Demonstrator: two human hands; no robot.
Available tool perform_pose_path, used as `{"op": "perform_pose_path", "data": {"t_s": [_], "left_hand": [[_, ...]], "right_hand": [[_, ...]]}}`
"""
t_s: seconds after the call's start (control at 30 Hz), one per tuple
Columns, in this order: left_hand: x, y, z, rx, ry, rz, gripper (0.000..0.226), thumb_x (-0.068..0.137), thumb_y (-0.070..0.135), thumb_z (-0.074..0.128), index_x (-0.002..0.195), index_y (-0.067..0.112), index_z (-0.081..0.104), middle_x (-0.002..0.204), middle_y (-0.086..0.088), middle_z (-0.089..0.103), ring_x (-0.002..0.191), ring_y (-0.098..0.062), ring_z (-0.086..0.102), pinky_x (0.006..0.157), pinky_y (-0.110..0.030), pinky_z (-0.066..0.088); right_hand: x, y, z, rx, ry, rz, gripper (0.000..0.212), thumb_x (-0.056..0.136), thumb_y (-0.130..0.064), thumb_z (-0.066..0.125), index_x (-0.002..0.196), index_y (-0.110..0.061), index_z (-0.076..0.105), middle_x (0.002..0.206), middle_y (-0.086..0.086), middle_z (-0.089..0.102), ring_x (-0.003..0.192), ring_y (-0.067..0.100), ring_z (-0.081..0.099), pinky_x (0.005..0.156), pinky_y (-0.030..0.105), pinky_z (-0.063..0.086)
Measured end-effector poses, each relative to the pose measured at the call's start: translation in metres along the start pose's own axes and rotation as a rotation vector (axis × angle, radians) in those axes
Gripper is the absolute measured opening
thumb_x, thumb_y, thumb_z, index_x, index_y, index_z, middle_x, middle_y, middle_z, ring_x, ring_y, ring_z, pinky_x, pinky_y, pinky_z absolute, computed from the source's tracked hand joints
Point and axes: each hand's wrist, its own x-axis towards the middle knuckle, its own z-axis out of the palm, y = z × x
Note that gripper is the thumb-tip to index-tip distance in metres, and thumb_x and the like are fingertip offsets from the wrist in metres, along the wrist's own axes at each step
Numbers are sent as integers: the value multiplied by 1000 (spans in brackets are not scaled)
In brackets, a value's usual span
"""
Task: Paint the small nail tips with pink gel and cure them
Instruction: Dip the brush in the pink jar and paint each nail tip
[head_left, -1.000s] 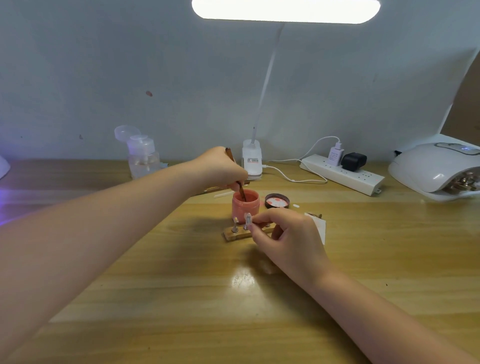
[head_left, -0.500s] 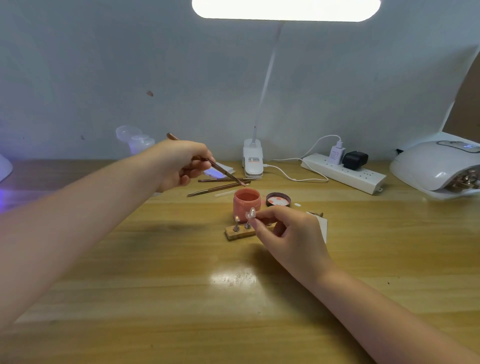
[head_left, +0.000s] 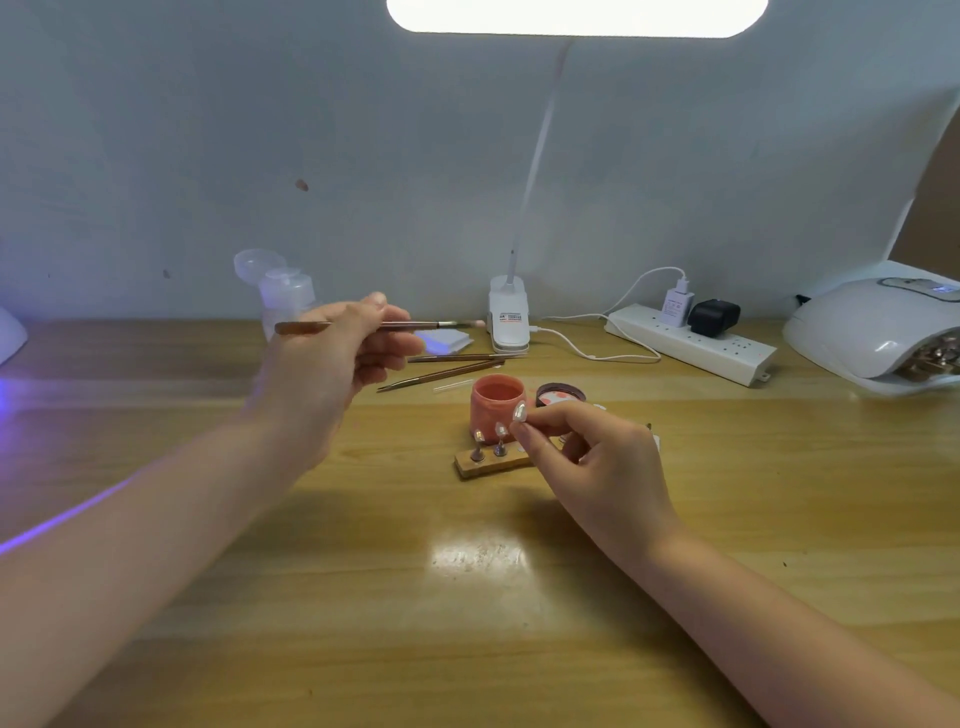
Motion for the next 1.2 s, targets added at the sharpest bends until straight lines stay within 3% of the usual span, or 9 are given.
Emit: {"op": "perform_pose_path", "data": {"t_s": [0.1,0.23,0.33,0.57,0.77,1.2], "left_hand": [[-27,-7,8,40,-25,214,18,91,30,53,93,20,68,82,-6,75,73,-12,67,62,-17,49],[-62,-16,15,143,-101,315,19,82,36,57,97,29,65,83,-1,75,80,-9,69,69,-14,49],[-74,-20,14,285,-136,355,21,82,41,54,99,33,64,88,5,74,86,-13,69,73,-19,51],[-84,-21,16,428,-229,528,15,88,28,53,99,31,62,89,14,70,86,-3,65,74,-7,43],[-84,-22,16,480,-265,555,15,89,28,52,101,32,61,92,15,70,82,3,63,71,-4,41],[-84,-23,17,448,-232,542,15,90,29,51,101,28,62,92,15,70,87,1,64,74,-4,41]], "right_hand": [[1,1,-1,14,-5,15,10,83,-21,73,92,-17,76,65,-22,59,51,11,48,53,22,39],[1,1,-1,55,23,25,10,84,-17,73,94,-16,75,76,-8,70,51,11,49,55,35,48],[1,2,-2,67,47,39,10,84,-18,72,94,-19,74,76,-11,69,51,11,49,55,36,49],[1,7,-1,73,45,60,10,85,-18,72,93,-25,73,75,-15,69,53,12,52,56,37,49],[1,7,-1,70,51,43,12,84,-18,72,94,-26,73,76,-15,69,54,13,52,55,38,49],[0,6,0,85,45,43,12,84,-18,72,95,-23,73,76,-11,70,52,11,50,54,38,49]]}}
